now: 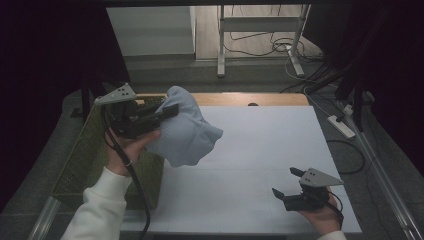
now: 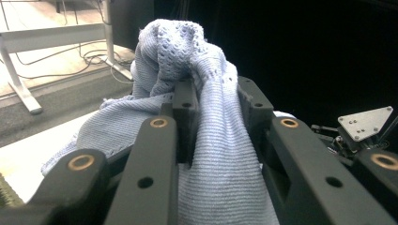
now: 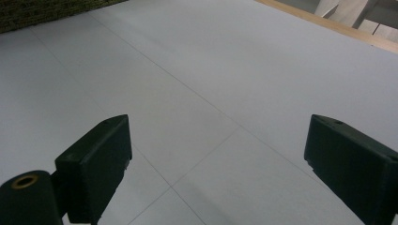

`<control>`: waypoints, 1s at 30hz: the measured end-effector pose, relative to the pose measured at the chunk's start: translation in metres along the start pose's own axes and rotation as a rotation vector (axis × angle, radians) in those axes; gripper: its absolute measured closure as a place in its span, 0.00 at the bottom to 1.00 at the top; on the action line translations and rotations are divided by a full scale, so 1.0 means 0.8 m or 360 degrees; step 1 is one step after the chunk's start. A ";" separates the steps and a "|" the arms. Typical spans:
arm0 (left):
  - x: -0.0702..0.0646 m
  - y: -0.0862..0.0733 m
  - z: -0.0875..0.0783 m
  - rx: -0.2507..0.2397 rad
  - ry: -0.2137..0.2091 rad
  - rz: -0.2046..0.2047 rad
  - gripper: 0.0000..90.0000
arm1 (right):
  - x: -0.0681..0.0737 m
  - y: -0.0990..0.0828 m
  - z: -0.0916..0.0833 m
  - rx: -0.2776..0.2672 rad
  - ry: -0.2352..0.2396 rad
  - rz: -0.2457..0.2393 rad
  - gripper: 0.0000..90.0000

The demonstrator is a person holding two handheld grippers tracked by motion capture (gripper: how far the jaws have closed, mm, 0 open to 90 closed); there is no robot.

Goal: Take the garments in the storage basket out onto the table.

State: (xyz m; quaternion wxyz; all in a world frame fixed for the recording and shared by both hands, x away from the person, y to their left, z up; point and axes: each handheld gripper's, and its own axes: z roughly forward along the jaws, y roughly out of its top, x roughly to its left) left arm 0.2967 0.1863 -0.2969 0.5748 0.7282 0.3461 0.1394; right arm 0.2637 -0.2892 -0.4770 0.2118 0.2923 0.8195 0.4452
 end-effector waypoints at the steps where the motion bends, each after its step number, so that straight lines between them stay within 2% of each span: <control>1: -0.001 0.000 0.001 0.0001 -0.0007 -0.0001 0.81 | 0.000 0.000 0.000 -0.0001 -0.0001 0.0000 0.09; 15: -0.013 -0.002 0.024 0.0028 -0.0062 0.0007 0.81 | 0.000 0.000 0.000 -0.0001 -0.0001 0.0000 0.09; 30: -0.023 -0.005 0.039 0.0048 -0.0102 0.0016 0.81 | 0.001 0.000 0.002 -0.0001 0.0001 -0.0001 0.09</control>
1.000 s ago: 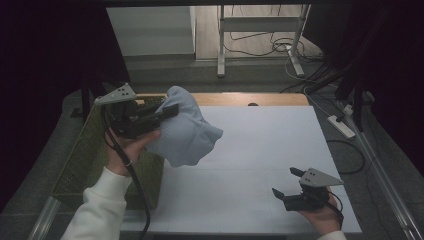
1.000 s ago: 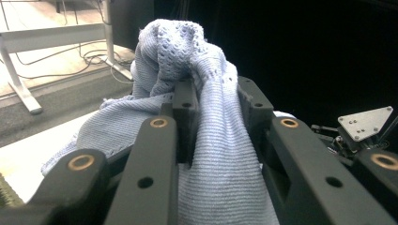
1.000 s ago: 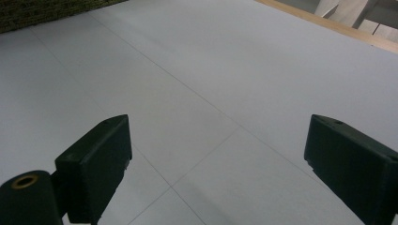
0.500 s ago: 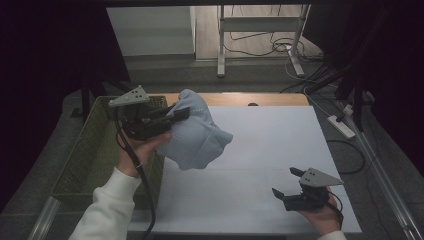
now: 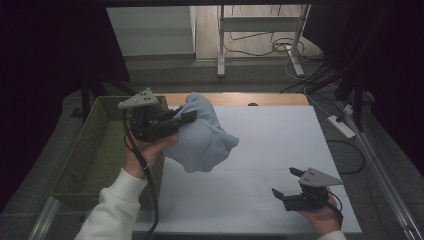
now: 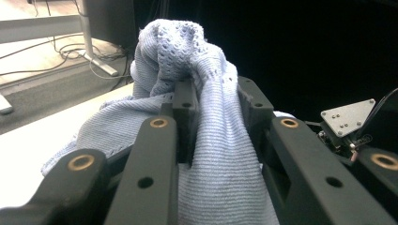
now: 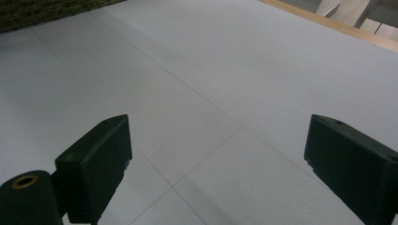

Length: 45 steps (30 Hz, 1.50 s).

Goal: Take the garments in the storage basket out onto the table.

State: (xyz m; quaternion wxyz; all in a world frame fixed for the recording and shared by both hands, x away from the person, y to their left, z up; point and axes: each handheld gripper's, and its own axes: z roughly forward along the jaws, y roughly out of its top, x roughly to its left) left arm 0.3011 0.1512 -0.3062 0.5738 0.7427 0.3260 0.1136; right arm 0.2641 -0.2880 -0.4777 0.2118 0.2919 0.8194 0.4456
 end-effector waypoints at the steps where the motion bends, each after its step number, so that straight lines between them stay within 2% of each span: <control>1: -0.001 0.000 0.001 0.0002 -0.0003 0.0003 0.81 | 0.000 0.000 0.000 0.0000 0.0000 0.0000 0.09; 24: -0.013 -0.004 0.027 0.0032 -0.0064 0.0018 0.81 | 0.000 0.000 0.000 0.0001 0.0005 -0.0002 0.09; 40: -0.014 -0.013 0.052 0.0082 -0.0094 0.0003 0.81 | 0.001 0.000 0.000 -0.0003 0.0003 0.0005 0.09; 45: -0.011 -0.020 0.059 0.0085 -0.0131 -0.0026 0.81 | 0.000 0.000 0.000 0.0000 0.0005 0.0004 0.09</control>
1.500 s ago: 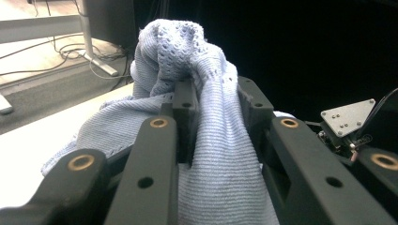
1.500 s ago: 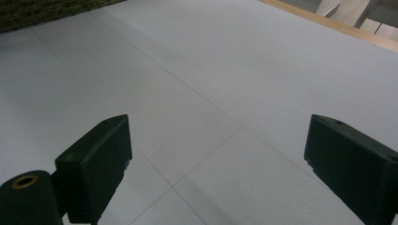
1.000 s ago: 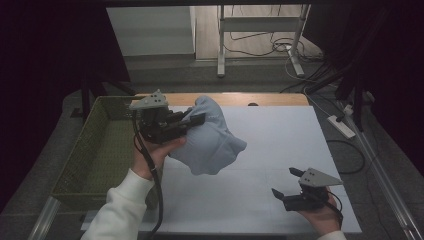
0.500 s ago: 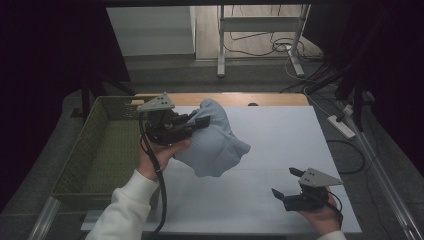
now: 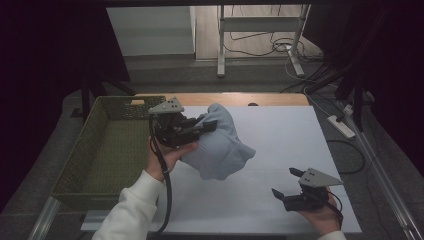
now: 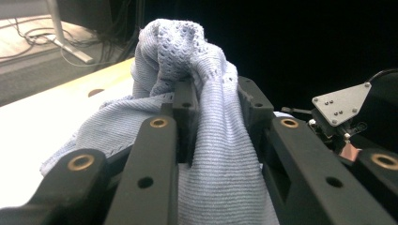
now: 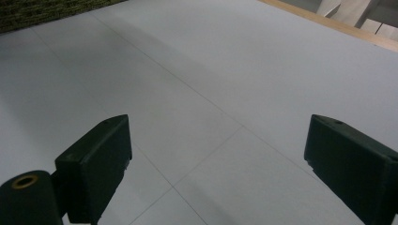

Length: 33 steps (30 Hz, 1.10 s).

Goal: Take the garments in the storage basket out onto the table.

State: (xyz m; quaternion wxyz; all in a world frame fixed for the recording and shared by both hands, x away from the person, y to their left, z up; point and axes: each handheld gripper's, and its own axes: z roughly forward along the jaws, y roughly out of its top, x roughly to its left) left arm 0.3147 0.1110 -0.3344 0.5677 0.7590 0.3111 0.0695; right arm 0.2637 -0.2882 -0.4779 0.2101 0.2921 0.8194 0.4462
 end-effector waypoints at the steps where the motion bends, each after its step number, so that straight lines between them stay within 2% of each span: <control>1: 0.001 -0.002 0.002 0.0006 -0.0003 -0.0002 0.81 | 0.000 0.000 0.000 0.0000 -0.0001 -0.0002 0.09; 8: 0.001 -0.006 0.011 0.0028 -0.0003 -0.0010 0.81 | 0.000 0.000 0.001 0.0000 -0.0002 -0.0005 0.09; 17: 0.000 -0.011 0.029 0.0079 -0.0037 -0.0007 0.81 | 0.000 0.000 0.000 -0.0004 -0.0004 -0.0004 0.09; 26: 0.009 -0.027 0.044 0.0132 -0.0058 -0.0049 0.81 | 0.000 0.000 0.001 0.0004 -0.0005 -0.0004 0.09; 33: 0.014 -0.037 0.055 0.0150 -0.0055 -0.0046 0.80 | 0.000 -0.001 0.001 0.0004 -0.0006 -0.0004 0.09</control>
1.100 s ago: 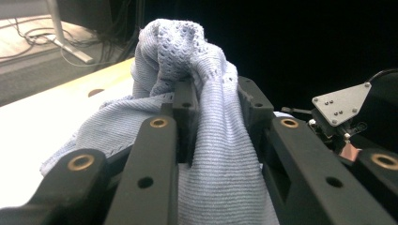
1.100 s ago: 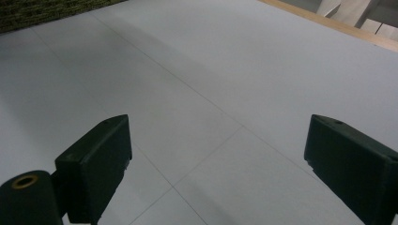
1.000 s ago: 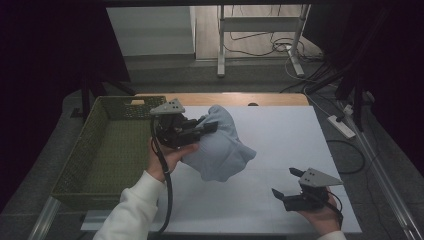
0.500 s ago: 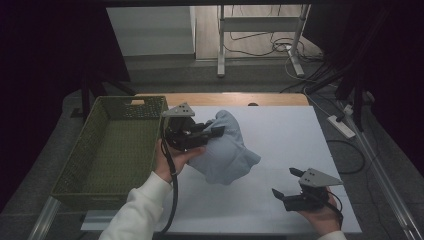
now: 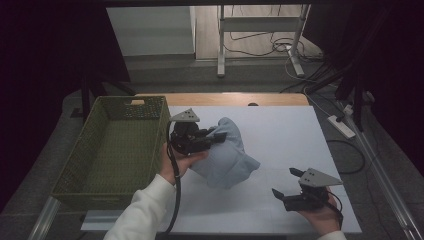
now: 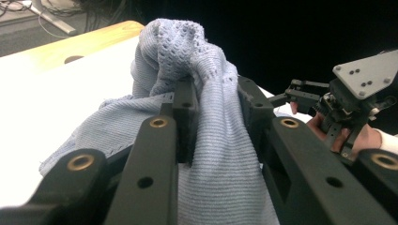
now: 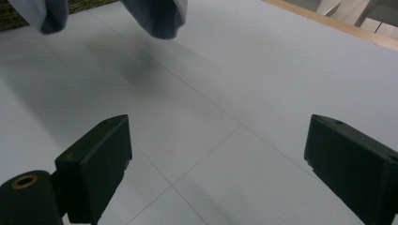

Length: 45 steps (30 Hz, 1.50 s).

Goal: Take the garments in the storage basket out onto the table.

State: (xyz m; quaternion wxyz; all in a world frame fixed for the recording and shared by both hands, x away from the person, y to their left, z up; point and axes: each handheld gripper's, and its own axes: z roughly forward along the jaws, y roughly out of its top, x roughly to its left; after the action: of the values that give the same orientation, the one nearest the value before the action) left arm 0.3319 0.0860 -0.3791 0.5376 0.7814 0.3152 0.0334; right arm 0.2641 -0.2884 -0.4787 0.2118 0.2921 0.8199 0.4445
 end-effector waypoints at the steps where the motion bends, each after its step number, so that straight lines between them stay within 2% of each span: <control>1: 0.001 -0.001 0.001 0.0003 -0.0002 -0.0002 0.81 | 0.000 0.000 0.000 0.0000 0.0002 0.0004 0.09; 7: 0.005 -0.009 0.012 0.0048 0.0022 0.0022 0.80 | 0.000 0.000 0.000 0.0004 0.0000 0.0001 0.09; 11: 0.012 -0.014 0.017 0.0060 0.0040 0.0003 0.80 | 0.000 0.000 0.000 0.0009 0.0001 -0.0005 0.09; 16: 0.017 -0.025 0.025 0.0088 0.0032 -0.0006 0.80 | 0.001 0.000 0.001 0.0017 -0.0007 -0.0014 0.09; 19: 0.019 -0.029 0.030 0.0124 0.0036 0.0011 0.80 | 0.001 0.000 0.001 0.0021 -0.0008 -0.0015 0.09; 36: 0.024 -0.045 0.053 0.0216 0.0027 0.0018 0.79 | 0.001 -0.001 0.002 0.0027 -0.0008 -0.0019 0.09; 45: 0.028 -0.055 0.061 0.0249 0.0033 -0.0002 0.78 | 0.001 -0.001 0.002 0.0030 -0.0003 -0.0017 0.09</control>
State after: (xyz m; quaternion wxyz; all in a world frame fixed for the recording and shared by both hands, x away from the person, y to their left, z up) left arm 0.3488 0.0681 -0.4438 0.4717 0.8203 0.3229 0.0163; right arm 0.2644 -0.2869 -0.4804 0.2123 0.2901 0.8254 0.4354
